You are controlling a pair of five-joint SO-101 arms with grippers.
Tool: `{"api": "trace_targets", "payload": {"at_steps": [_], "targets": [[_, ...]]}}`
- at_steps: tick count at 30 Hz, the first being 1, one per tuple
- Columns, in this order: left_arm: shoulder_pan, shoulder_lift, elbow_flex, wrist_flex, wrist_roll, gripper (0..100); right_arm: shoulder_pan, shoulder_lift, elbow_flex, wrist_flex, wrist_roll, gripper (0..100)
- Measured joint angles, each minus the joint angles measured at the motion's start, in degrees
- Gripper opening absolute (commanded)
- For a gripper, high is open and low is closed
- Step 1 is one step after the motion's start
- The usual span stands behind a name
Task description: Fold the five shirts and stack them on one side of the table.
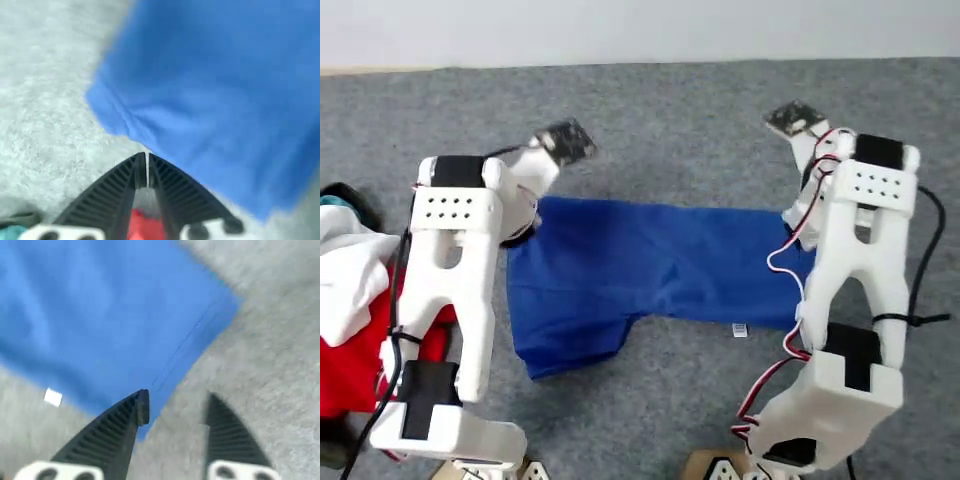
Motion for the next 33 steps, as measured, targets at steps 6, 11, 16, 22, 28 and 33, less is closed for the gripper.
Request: {"api": "trace_targets", "payload": {"at_steps": [6,11,16,22,28,33], "targets": [[-0.7,0.0,5.98,-10.64,20.31,1,-3.08,1.14,0.0,-0.18,-5.1,0.9],[-5.71,0.0,6.33,-7.38,28.92,1,-7.74,1.14,0.0,6.77,-6.59,0.9],[-16.79,-0.53,6.33,-5.45,30.15,1,-12.57,-0.44,0.0,12.04,-6.68,0.9],[-31.03,-4.84,6.42,-5.19,29.89,1,-22.51,-0.79,0.0,12.57,-6.68,0.9],[-39.65,-5.36,6.77,-4.13,27.69,1,-37.45,-0.79,0.0,12.57,-6.86,1.3],[-47.21,-5.36,6.77,-2.46,24.97,1,-47.65,-0.79,2.02,10.11,-6.86,14.0]]}}
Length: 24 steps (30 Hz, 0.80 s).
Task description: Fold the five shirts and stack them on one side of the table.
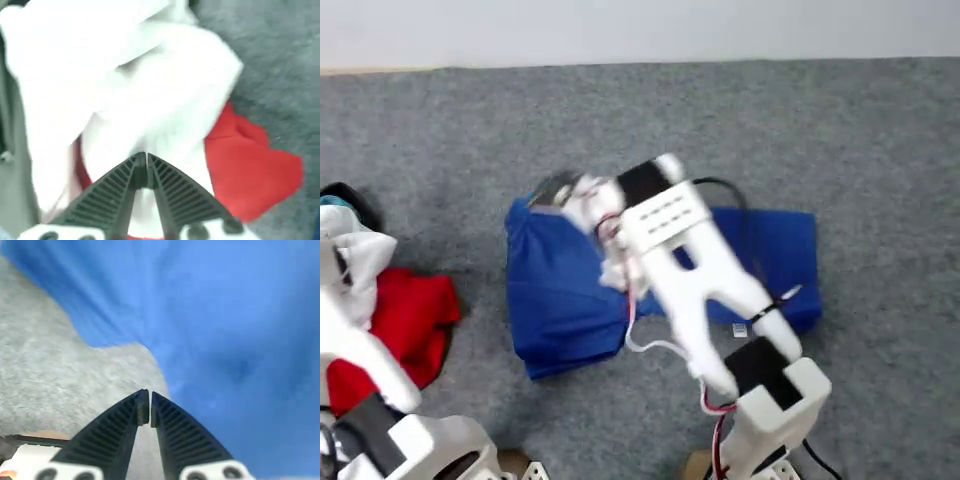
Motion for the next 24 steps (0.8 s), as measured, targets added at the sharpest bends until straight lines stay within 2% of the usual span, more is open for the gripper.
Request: {"api": "trace_targets", "payload": {"at_steps": [4,10,18,24], "targets": [[-4.04,0.0,0.0,0.35,-1.58,1,-5.54,2.11,3.6,-2.46,0.0,23.6],[-6.95,0.0,0.0,0.35,-2.73,1,-11.43,6.42,4.4,-4.75,0.97,23.5],[-7.12,0.0,0.0,0.35,-2.73,1,-18.9,10.46,4.4,-5.36,1.32,23.5],[-7.12,0.0,0.0,0.35,-2.73,1,-20.31,10.46,4.4,-9.93,1.49,23.6]]}}
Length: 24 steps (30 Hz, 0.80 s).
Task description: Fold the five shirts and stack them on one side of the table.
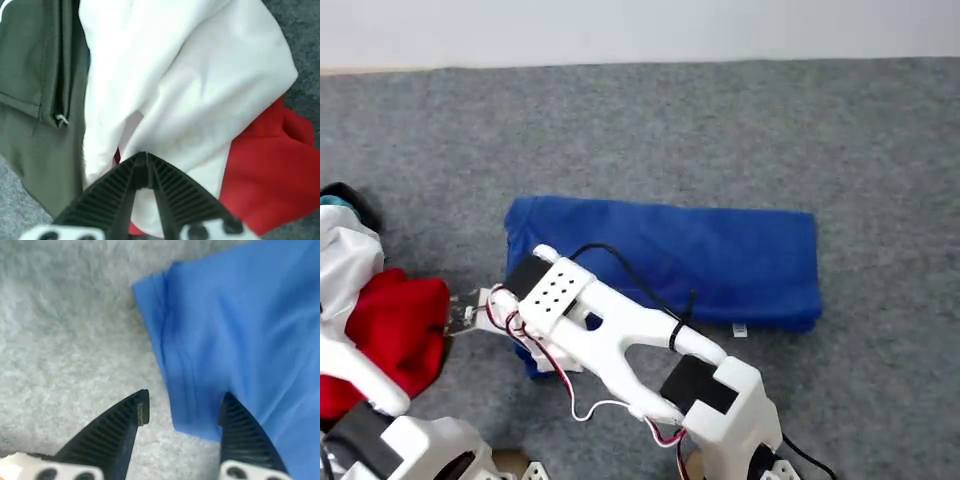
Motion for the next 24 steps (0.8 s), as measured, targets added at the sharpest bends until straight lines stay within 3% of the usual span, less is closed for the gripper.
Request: {"api": "trace_targets", "payload": {"at_steps": [18,24], "targets": [[0.0,0.0,0.0,0.0,0.0,1,-0.79,10.9,-1.05,-5.1,0.26,22.7],[0.0,0.0,0.0,0.0,0.0,1,-0.44,10.9,-2.11,-5.63,0.26,0.0]]}}
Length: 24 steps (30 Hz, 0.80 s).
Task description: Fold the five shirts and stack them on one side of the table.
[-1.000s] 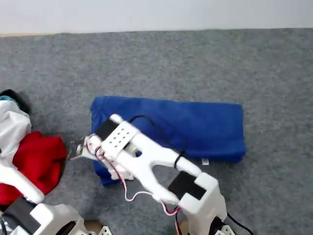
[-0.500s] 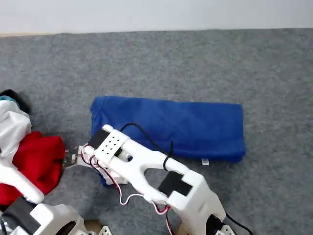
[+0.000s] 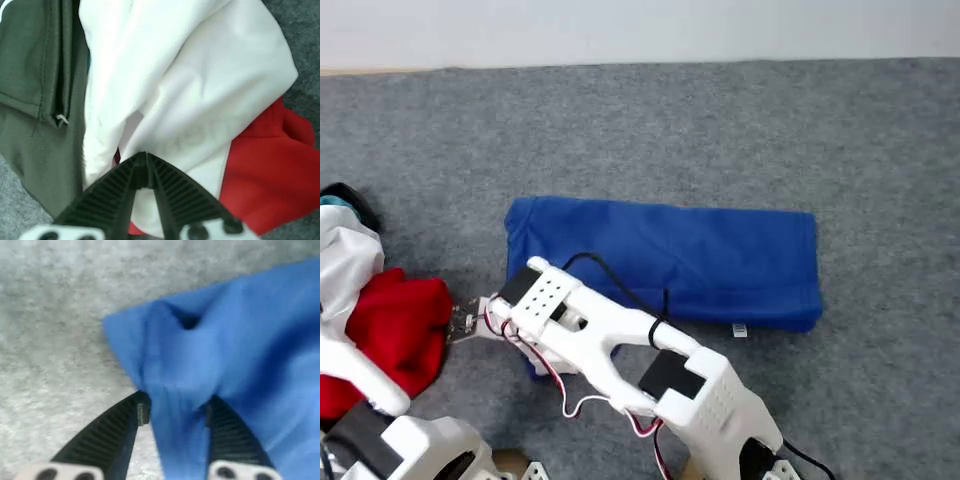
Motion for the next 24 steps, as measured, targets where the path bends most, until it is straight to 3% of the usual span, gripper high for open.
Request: {"api": "trace_targets", "payload": {"at_steps": [13,24], "targets": [[0.0,0.0,0.0,0.0,0.0,1,0.09,1.05,-0.79,-1.14,0.0,1.0],[0.0,0.0,0.0,0.0,0.0,1,0.53,3.6,-15.65,10.9,0.09,1.0]]}}
